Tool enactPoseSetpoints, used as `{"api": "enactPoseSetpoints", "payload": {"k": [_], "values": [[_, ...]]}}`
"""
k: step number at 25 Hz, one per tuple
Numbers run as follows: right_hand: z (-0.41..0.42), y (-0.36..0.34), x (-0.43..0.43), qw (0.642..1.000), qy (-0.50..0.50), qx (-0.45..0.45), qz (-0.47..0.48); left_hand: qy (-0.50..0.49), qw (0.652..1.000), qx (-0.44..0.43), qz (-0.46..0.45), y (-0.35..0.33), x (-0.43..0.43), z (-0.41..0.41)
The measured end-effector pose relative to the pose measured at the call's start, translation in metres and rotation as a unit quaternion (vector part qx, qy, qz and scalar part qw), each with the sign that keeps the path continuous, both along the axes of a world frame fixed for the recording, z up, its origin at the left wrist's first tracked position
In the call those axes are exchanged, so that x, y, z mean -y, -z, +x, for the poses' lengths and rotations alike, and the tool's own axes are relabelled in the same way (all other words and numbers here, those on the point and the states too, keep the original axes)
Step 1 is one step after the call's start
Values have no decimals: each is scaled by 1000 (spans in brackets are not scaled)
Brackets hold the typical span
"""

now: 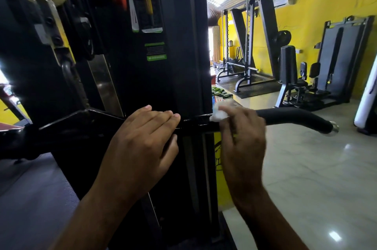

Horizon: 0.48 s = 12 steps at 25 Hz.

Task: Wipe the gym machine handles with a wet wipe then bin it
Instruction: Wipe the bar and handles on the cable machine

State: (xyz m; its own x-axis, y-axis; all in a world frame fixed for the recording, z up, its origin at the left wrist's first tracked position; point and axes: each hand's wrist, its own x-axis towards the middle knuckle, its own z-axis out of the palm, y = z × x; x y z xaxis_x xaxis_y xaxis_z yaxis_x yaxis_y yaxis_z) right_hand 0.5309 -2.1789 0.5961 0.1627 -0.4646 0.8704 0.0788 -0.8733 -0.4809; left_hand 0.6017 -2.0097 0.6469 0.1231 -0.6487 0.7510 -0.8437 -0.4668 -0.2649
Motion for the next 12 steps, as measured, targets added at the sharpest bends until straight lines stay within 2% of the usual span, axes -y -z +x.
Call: {"api": "enactPoseSetpoints", "payload": {"k": [2, 3, 5, 6, 9, 12], "values": [[-5, -1, 0, 994, -12, -48, -93, 0, 1000, 3, -4, 1, 1, 0], [-7, 0, 4, 993, -11, -59, -98, -2, 1000, 3, -3, 2, 1, 0], [-7, 0, 10, 999, -7, -48, -17, -9, 1000, 8, -5, 3, 2, -1], [-6, 1, 10, 998, -5, -53, -14, -12, 1000, 14, -6, 4, 4, -2], [-6, 1, 7, 975, -38, -144, -167, -12, 999, 30, 0, 5, 11, -2], [-9, -31, 24, 973, -111, -194, -64, -15, 999, 39, 0, 8, 13, 0]]}}
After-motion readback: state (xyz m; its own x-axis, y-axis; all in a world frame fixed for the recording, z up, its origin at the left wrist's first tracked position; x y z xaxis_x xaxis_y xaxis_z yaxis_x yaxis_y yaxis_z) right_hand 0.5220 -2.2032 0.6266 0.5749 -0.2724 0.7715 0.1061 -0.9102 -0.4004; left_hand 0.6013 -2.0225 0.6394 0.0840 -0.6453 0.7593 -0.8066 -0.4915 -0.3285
